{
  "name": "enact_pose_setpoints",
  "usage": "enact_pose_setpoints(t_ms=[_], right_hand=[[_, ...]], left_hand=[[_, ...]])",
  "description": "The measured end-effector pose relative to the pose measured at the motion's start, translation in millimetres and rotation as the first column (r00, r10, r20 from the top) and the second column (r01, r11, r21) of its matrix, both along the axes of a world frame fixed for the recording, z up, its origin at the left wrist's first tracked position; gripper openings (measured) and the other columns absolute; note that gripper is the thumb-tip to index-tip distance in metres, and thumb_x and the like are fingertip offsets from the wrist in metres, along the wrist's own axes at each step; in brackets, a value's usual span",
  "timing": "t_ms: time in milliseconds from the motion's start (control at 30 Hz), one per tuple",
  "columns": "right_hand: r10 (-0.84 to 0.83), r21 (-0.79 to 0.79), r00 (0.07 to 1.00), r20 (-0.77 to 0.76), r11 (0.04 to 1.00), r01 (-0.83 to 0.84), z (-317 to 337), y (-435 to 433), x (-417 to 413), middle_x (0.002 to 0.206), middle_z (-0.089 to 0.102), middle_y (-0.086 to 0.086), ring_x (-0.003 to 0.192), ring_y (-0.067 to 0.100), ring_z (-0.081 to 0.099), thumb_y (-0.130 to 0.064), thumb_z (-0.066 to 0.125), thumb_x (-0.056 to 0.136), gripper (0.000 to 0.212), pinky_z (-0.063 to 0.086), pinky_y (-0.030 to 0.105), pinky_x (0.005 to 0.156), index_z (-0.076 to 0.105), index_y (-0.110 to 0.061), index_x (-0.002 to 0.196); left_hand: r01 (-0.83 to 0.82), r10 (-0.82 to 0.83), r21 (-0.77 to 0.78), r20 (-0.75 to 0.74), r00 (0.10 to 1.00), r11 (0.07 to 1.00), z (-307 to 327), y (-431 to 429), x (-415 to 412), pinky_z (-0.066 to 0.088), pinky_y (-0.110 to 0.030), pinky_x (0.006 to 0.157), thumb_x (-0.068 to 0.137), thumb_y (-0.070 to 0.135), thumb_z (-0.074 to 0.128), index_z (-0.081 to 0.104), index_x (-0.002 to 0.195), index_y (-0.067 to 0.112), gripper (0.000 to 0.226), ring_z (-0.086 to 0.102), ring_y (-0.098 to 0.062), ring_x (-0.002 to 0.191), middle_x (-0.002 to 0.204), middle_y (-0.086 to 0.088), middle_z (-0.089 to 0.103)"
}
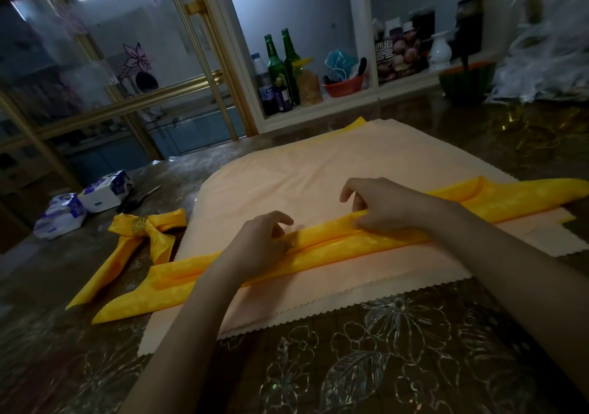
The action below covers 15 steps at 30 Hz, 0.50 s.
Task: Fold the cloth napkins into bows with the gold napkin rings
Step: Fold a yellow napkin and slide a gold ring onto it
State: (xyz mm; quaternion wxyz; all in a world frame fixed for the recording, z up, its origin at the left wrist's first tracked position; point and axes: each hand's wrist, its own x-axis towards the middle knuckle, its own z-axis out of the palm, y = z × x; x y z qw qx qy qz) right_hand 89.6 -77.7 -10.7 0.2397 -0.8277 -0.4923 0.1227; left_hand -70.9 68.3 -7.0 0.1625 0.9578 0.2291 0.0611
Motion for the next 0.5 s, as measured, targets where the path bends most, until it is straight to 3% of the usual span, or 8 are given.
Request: enact_pose_setpoints(t_ms=[133,300,500], right_hand=[[0.035,-0.043,0.997,0.071,0.999,-0.032,3,1,-4,0.099,0.047,-0.003,0.093,0.014,0.047,-0.005,0.058,0.084,0.027,0.040,0.021,0.068,0.056,-0.019,0.107],[0.058,-0.111,0.995,0.085,0.993,-0.048,5,1,-9,0.084,0.040,-0.006,0.080,0.014,0.043,-0.004,0.058,0.081,0.027,0.036,0.021,0.058,0.042,-0.025,0.075],[0.126,-0.185,0.992,0.021,0.975,-0.120,10,-1,-9,0.094,0.047,0.001,0.083,0.015,0.045,-0.011,0.056,0.084,0.014,0.040,0.025,0.066,0.048,-0.017,0.094]], left_hand=[[0.031,-0.030,0.034,-0.026,0.999,0.999,4,0,-3,0.045,-0.029,0.093,0.093,0.017,0.052,0.059,0.117,0.018,0.024,0.053,-0.016,0.108,0.119,-0.002,0.058],[0.080,-0.081,-0.010,-0.113,0.990,0.997,9,0,-6,0.043,-0.022,0.092,0.088,0.025,0.062,0.055,0.120,0.020,0.033,0.051,-0.013,0.110,0.122,0.001,0.054],[0.097,-0.100,-0.028,-0.106,0.989,0.995,7,-13,-3,0.043,-0.029,0.098,0.082,0.027,0.068,0.050,0.125,0.026,0.047,0.047,-0.013,0.114,0.127,0.004,0.051]])
